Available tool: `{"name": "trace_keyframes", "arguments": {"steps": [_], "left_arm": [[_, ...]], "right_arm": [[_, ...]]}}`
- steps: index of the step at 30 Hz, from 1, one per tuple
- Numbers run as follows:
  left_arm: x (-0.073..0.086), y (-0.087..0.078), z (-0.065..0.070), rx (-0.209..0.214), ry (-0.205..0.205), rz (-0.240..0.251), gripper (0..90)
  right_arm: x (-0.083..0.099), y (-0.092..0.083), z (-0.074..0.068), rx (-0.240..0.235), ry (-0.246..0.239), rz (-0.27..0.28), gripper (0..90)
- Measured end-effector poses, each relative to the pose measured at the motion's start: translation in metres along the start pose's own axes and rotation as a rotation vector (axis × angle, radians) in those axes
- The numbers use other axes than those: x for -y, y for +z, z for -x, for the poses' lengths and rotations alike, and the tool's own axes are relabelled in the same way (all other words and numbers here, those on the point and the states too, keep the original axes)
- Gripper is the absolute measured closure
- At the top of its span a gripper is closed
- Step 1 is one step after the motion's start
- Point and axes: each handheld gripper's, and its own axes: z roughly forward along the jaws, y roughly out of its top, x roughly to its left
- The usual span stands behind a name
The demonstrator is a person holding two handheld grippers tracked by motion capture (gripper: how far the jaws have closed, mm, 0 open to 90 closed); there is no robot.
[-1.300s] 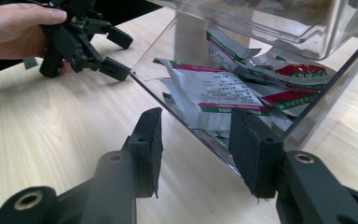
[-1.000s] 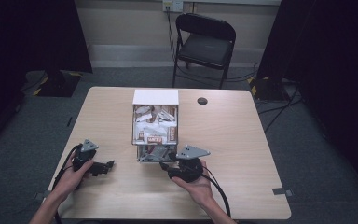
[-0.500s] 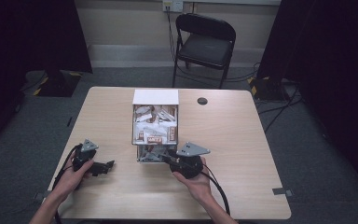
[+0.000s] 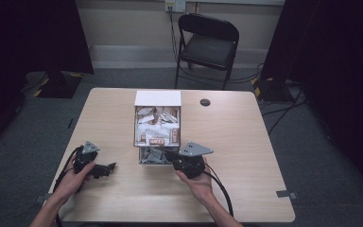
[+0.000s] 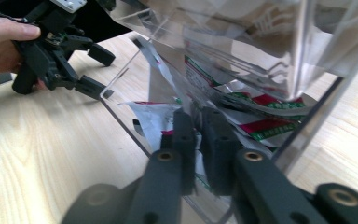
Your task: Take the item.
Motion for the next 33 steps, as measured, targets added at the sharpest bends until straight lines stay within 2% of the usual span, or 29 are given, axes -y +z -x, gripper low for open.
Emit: {"name": "trace_keyframes", "arguments": {"steps": [4,18,25,27,33], "left_arm": [[0.0,0.0,0.0,0.0,0.0,0.0,0.0],[0.0,0.0,0.0,0.0,0.0,0.0,0.0],[0.0,0.0,0.0,0.0,0.0,0.0,0.0],[0.0,0.0,0.0,0.0,0.0,0.0,0.0],[0.0,0.0,0.0,0.0,0.0,0.0,0.0]], "right_arm": [[-0.002,-0.001,0.0,-0.015,-0.004,0.01,90.0],[-0.005,-0.01,0.001,-0.048,-0.01,0.031,90.0],[-0.011,-0.017,0.003,-0.084,0.008,0.049,90.0],[-0.011,-0.019,0.001,-0.092,0.0,0.045,90.0],[-0.012,-0.019,0.001,-0.086,0.0,0.045,90.0]]}}
